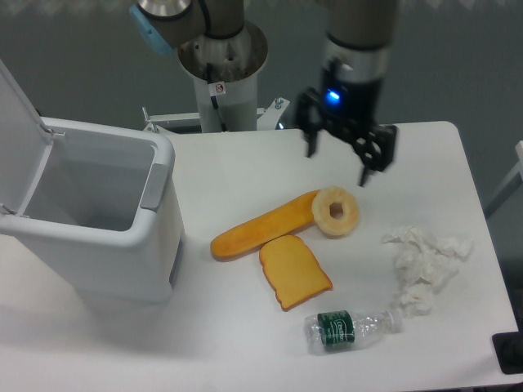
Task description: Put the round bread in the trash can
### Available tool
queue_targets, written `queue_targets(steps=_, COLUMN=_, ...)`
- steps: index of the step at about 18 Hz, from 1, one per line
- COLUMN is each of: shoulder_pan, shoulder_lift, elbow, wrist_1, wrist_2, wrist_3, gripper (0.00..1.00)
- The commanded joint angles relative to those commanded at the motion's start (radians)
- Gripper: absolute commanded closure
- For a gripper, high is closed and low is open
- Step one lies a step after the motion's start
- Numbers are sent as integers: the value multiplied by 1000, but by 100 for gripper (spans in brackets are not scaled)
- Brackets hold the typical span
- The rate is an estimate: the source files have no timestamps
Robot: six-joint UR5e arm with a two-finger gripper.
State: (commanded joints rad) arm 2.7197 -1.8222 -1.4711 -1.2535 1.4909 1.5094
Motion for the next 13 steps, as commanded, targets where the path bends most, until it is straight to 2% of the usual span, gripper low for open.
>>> queue_targets(steps=3, shoulder_pan=6, shoulder_lift=-66, elbow=5, wrist_1=61, wrist_2=8, wrist_3=11, gripper=0)
queue_targets(steps=6, shoulder_pan=18, shoulder_lift=-143, elbow=6, wrist_1=155, wrist_2=32, wrist_3=14, gripper=0)
queue_targets(steps=10, shoulder_pan=34, shoulder_lift=-210, elbow=46, wrist_1=170, wrist_2=32, wrist_3=60, gripper=0)
queue_targets(steps=13, shoulder_pan=34, shoulder_lift=-230, elbow=58, wrist_1=170, wrist_2=34, wrist_3=60, gripper=0)
